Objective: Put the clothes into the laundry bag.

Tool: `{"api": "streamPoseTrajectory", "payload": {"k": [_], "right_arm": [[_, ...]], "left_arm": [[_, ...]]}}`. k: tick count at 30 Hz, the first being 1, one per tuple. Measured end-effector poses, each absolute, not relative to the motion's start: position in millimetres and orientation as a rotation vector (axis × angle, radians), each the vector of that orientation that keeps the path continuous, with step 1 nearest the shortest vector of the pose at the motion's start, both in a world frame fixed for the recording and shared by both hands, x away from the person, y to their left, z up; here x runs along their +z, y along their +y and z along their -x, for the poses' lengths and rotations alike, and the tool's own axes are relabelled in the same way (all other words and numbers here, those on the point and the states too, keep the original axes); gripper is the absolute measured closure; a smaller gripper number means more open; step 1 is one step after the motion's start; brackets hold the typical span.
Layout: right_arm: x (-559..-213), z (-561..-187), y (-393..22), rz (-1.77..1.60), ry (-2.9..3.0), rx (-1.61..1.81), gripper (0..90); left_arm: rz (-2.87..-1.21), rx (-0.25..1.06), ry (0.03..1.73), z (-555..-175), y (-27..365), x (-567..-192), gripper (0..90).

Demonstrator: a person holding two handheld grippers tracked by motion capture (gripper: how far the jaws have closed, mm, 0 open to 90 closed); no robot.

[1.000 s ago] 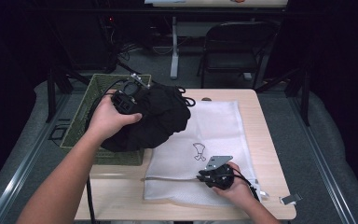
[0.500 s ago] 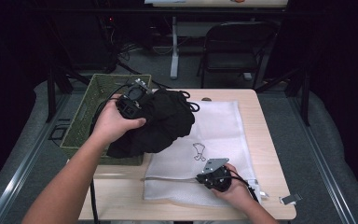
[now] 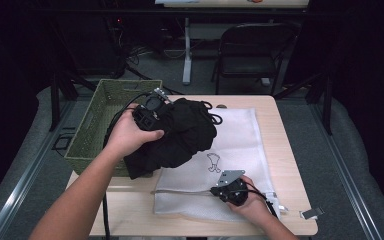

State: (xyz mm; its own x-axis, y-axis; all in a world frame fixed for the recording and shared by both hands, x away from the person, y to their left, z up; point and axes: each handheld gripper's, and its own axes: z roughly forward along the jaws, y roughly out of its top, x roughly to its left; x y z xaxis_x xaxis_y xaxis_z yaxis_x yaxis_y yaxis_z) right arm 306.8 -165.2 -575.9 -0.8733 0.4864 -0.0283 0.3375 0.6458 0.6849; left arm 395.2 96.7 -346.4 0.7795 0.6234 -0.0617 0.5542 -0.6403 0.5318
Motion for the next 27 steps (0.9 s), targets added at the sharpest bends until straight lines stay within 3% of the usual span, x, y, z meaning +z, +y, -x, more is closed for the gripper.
{"api": "streamPoseTrajectory", "payload": {"k": [15,27], "right_arm": [[-575.5,-307.5,-166.3,-0.672,2.652,1.054,88.4],[-569.8,-309.3,-169.7,-0.689,2.649,1.088,88.7]], "left_arm": [[-2.442,0.128,0.820,-387.2,75.6,-352.3,62.6],[-2.430,0.115,0.817,-378.8,86.1,-364.7,62.7]]}}
